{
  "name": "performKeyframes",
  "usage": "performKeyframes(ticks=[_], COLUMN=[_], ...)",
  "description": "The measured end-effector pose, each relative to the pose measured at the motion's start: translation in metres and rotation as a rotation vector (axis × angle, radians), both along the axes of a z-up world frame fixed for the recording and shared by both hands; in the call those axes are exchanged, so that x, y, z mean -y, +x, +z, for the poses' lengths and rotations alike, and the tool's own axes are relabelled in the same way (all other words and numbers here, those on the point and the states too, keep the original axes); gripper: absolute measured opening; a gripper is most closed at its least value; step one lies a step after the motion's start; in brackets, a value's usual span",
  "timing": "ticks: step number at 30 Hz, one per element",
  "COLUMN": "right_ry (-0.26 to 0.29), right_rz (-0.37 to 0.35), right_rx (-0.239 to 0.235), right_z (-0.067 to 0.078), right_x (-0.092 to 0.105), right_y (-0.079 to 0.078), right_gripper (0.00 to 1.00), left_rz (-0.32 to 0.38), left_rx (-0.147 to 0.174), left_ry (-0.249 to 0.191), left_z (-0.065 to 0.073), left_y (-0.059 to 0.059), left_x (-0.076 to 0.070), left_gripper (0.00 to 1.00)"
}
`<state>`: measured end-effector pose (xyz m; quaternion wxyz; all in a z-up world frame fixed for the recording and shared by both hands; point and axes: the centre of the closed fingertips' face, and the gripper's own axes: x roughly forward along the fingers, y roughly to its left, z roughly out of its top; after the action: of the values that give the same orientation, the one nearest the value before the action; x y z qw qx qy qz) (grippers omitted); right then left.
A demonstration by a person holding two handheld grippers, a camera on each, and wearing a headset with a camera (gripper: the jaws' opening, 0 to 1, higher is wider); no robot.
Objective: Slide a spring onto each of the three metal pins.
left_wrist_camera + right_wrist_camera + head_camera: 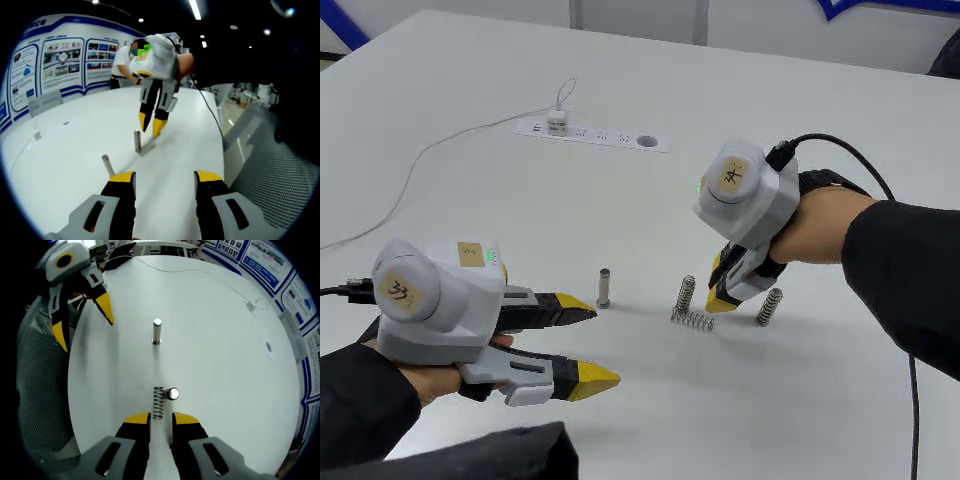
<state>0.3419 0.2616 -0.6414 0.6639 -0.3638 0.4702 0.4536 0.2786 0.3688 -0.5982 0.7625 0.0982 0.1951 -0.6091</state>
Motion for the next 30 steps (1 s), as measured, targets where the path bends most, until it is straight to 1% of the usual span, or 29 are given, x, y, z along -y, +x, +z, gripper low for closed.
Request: performKeyframes(ticks=[3, 9, 14, 17, 21, 25, 27, 30], right_ry=[-0.003, -0.014, -0.017, -0.013, -0.014, -0.008, 0.007, 0.01], right_rz=[0.006, 0.027, 0.034, 0.034, 0.039, 0.041, 0.035, 0.042], right_rx=[-0.014, -0.023, -0.033, -0.035, -0.036, -0.038, -0.044, -0.041], right_z=[-0.009, -0.022, -0.032, -0.035, -0.037, -0.036, -0.034, -0.028], right_x=[0.0, 0.0, -0.001, -0.001, -0.001, -0.002, -0.005, -0.007], right_y=[-0.002, -0.001, -0.002, -0.002, -0.003, -0.004, -0.006, -0.01], right_gripper=[0.18, 0.16, 0.15, 0.14, 0.12, 0.12, 0.12, 0.12], left_rz=[0.002, 0.002, 0.005, 0.009, 0.008, 0.007, 0.007, 0.007], left_rx=[0.0, 0.0, -0.001, -0.002, -0.002, -0.002, -0.001, -0.001], left_ry=[0.0, 0.002, 0.002, 0.002, 0.004, 0.007, 0.007, 0.01], left_z=[0.0, 0.0, -0.001, -0.001, -0.002, -0.002, -0.002, -0.002], left_y=[0.0, 0.001, 0.002, 0.002, 0.002, 0.002, 0.002, 0.002], left_x=[-0.001, 0.0, -0.001, -0.002, -0.002, -0.001, -0.001, -0.002], left_gripper=[0.48, 0.48, 0.47, 0.47, 0.47, 0.47, 0.47, 0.47])
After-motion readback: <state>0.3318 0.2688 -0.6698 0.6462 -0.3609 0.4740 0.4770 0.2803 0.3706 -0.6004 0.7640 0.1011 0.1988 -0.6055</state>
